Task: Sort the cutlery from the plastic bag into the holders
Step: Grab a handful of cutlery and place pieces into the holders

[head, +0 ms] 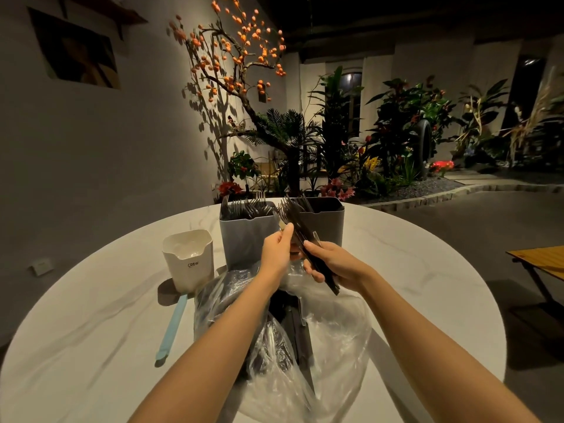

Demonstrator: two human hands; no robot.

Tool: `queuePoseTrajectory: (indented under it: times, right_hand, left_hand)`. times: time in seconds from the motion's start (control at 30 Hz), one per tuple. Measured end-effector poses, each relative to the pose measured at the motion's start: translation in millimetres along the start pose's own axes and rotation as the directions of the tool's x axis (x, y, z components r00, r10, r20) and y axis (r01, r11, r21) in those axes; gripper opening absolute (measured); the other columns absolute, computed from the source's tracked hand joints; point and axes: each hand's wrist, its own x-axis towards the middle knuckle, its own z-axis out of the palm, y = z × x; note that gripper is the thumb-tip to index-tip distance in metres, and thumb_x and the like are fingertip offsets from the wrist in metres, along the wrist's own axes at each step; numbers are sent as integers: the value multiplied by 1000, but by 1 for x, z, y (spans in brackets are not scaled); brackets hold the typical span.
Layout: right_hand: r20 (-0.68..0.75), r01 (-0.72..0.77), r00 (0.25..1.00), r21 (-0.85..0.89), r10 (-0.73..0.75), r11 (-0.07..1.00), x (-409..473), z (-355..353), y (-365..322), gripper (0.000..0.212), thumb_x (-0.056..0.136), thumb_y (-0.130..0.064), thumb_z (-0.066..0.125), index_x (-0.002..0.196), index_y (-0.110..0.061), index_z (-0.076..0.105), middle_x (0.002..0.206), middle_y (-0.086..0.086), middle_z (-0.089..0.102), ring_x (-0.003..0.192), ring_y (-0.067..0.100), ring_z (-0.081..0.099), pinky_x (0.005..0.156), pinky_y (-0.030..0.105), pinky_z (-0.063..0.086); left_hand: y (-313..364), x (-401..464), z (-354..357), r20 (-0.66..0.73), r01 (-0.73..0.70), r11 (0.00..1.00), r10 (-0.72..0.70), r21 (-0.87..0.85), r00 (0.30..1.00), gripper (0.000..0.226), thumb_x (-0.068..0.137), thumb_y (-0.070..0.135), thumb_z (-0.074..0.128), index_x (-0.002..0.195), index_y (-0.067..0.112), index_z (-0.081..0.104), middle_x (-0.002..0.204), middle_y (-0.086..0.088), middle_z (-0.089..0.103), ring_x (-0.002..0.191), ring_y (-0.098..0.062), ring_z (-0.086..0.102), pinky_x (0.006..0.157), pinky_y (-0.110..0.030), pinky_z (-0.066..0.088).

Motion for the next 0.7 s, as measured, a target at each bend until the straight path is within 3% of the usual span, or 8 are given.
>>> queuePoseTrajectory:
  times: [0.1,0.2,0.27,0.43,0.57,0.7]
  right_hand:
    - [-3,48,999,-80,-48,996,2,4,11,32,105,-27,33,96,-5,53,61,4,58,42,10,45,51,19,45]
    - [-74,86,992,-192,-102,978,4,13,22,31,105,-27,32,96,-4,52,53,1,54,41,10,45,51,20,46]
    - [-158,95,978,-244,-136,965,5,21,28,30,105,-27,33,91,-10,53,54,1,54,43,11,49,51,21,47]
    - [-315,76,914,-484,-254,872,9,31,34,22,104,-24,37,103,-20,58,79,-9,61,72,6,60,68,16,48]
    - [-301,72,924,-468,-235,881,1,32,33,20,104,-26,36,93,-23,52,69,0,55,58,10,52,55,22,42]
    - [-276,106,933,-405,-232,908,-3,36,30,26,105,-28,33,112,-16,55,78,7,57,63,14,55,56,20,46]
  left_hand:
    - [-6,0,3,78,31,1000,-31,1,996,43,103,36,38,100,5,68,96,-11,72,91,-21,69,84,-33,56]
    - [-9,-5,4,126,30,999,-27,-23,992,37,102,37,41,96,10,66,92,-5,74,87,-16,71,79,-27,57]
    - [-11,-7,3,139,5,1000,-6,2,990,36,100,32,49,98,2,68,94,-4,75,87,-14,72,77,-24,55]
    - [-13,-12,3,148,21,997,-11,-70,989,25,101,20,46,101,6,67,101,-9,73,89,-14,70,80,-23,54]
    - [-14,-13,4,186,2,999,6,-39,982,31,105,15,34,125,1,51,113,-16,68,94,-14,66,77,-15,53]
    - [-15,-15,3,202,2,999,5,-32,979,35,105,15,31,125,-2,54,111,-15,70,98,-19,67,81,-19,54]
